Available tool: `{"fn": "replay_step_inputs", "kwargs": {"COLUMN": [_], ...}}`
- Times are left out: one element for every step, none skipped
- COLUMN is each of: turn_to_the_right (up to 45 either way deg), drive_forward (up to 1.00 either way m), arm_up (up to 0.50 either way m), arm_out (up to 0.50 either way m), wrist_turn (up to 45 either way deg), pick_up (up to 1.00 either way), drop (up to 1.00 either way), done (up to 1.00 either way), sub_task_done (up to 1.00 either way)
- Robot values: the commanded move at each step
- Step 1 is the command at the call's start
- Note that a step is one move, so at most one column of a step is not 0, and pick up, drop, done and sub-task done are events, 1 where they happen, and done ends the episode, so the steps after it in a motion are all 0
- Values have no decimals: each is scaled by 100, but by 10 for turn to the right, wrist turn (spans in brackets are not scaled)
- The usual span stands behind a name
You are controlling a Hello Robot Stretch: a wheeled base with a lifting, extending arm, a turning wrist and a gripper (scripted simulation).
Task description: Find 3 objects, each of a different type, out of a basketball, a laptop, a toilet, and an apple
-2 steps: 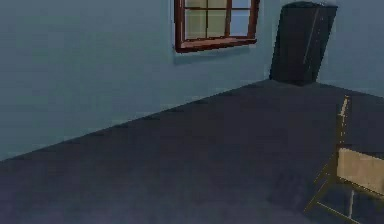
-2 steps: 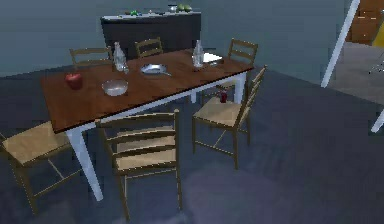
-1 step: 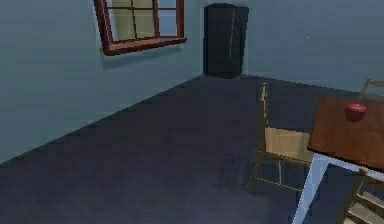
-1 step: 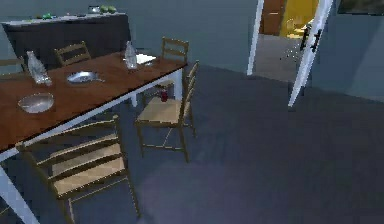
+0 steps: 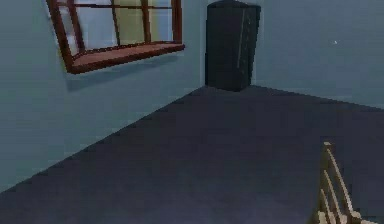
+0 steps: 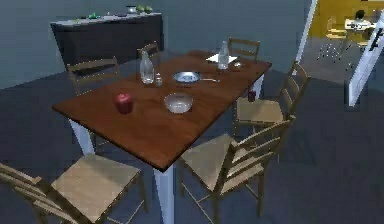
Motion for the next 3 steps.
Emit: {"fn": "replay_step_inputs", "kwargs": {"turn_to_the_right": [450,270,0], "drive_forward": [0,0,0], "arm_up": [0,0,0], "arm_out": [0,0,0], "wrist_turn": [0,0,0], "pick_up": [0,0,0], "drop": [0,0,0], "done": [0,0,100], "sub_task_done": [0,0,0]}}
